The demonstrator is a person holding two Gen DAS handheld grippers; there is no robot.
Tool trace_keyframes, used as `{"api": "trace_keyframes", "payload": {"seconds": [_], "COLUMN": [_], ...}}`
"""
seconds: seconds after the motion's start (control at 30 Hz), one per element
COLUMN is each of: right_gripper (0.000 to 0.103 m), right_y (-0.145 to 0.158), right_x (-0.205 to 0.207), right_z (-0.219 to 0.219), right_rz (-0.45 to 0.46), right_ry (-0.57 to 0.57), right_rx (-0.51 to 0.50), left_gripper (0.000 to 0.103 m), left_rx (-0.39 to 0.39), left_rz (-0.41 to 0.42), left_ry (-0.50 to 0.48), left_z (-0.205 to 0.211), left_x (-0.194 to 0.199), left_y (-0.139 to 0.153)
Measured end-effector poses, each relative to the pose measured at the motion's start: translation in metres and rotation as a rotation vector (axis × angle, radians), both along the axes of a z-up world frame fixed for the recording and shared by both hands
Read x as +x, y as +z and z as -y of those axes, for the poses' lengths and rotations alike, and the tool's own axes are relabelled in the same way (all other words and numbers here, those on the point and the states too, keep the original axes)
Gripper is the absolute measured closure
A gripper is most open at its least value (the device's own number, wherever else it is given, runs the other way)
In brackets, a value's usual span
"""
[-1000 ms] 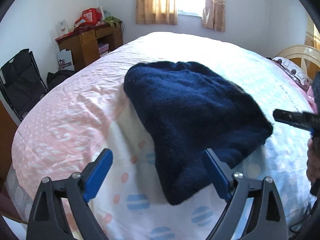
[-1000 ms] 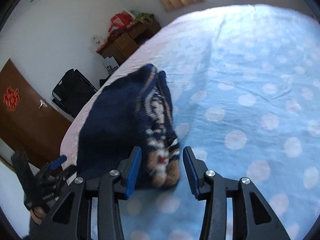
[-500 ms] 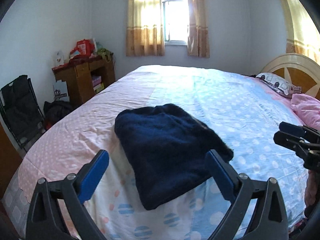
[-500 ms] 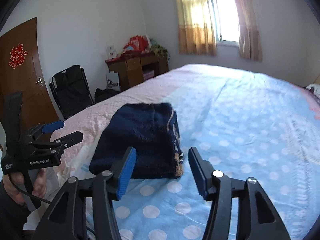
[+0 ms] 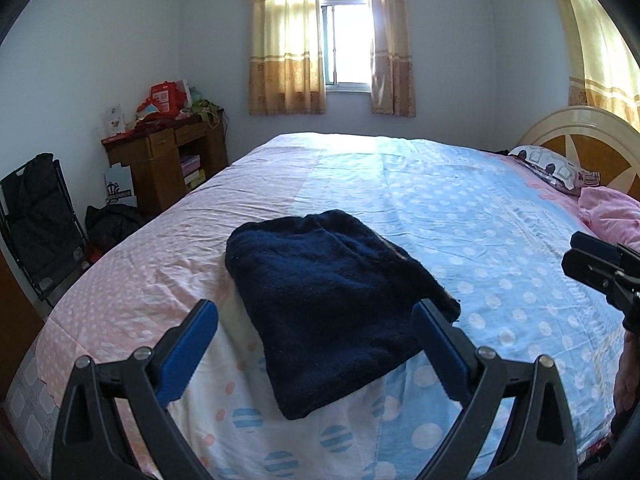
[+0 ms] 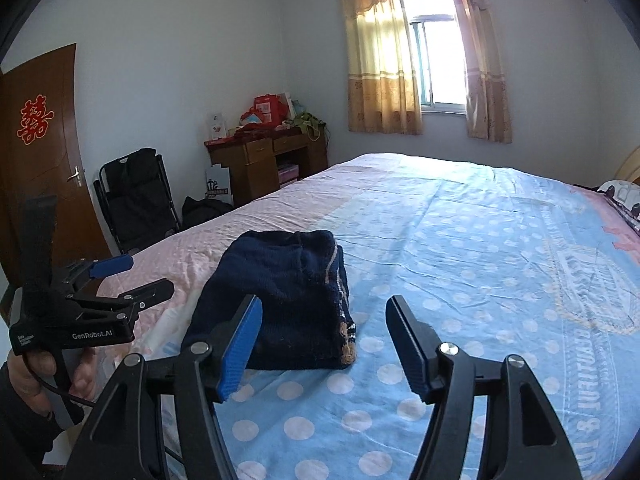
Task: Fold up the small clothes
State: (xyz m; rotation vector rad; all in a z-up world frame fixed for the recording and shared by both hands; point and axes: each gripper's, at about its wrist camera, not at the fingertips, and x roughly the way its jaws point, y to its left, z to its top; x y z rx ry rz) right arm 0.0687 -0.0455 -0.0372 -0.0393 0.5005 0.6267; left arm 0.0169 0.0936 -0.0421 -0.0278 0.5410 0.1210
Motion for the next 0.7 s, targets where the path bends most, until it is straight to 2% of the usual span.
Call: {"api": "trace_keyframes", "payload": {"seconds": [0.57, 0.7], "right_gripper": [0.037, 0.037], "right_y": [-0.0014, 0.0012], "right_x": [-0.0037, -0.0077], "right_z": [-0.0009, 0.0012], "right_rz": [-0.002, 0.023], "right_ry": [0.003, -0.008], "right_rx": [-0.003, 0.01], "left_gripper": [0.002, 0.002], "left_rx": [0.003, 0.013], "left_rz": [-0.013, -0.03], "left_ry": [-0.005, -0.007], "left_z": [-0.0007, -0.0011], "left_x": [0.0015, 0.0035], "left_y": [-0.0039, -0.0057]}}
